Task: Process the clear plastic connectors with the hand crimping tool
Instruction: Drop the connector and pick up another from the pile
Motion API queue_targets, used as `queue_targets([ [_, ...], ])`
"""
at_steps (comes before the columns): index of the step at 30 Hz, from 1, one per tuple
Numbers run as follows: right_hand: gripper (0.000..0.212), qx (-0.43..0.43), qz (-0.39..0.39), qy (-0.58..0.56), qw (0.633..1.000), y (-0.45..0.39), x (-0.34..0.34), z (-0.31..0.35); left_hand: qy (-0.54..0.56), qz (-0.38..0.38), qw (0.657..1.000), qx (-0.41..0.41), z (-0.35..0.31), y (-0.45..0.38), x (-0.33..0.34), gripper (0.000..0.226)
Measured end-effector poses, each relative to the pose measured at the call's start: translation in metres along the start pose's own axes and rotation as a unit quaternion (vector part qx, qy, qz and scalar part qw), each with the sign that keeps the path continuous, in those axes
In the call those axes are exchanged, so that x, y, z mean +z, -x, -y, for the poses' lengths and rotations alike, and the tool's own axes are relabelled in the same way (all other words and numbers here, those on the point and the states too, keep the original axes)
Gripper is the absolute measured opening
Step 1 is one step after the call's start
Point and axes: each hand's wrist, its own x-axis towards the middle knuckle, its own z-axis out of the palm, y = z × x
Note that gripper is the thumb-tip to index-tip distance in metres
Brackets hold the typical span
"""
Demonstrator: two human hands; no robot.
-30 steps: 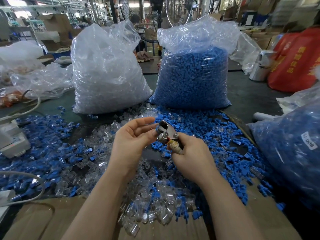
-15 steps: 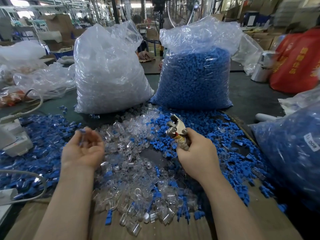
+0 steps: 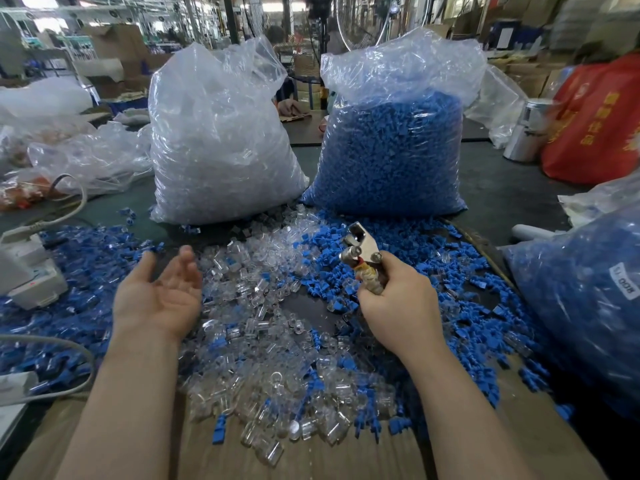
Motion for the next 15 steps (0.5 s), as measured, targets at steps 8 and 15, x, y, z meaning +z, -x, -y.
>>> queue_targets([
  [8,0.008,0.02,-0.011,0.024,0.999,-0.003,-0.001,0.001,-0.642,0.202,0.723,0.157,0.061,0.032,0.025,0.018],
  [15,0.015,0.015,-0.011,0.03,0.999,-0.002,0.0,0.002,-0.854,0.328,0.328,0.236,0.106,0.037,0.022,0.048],
])
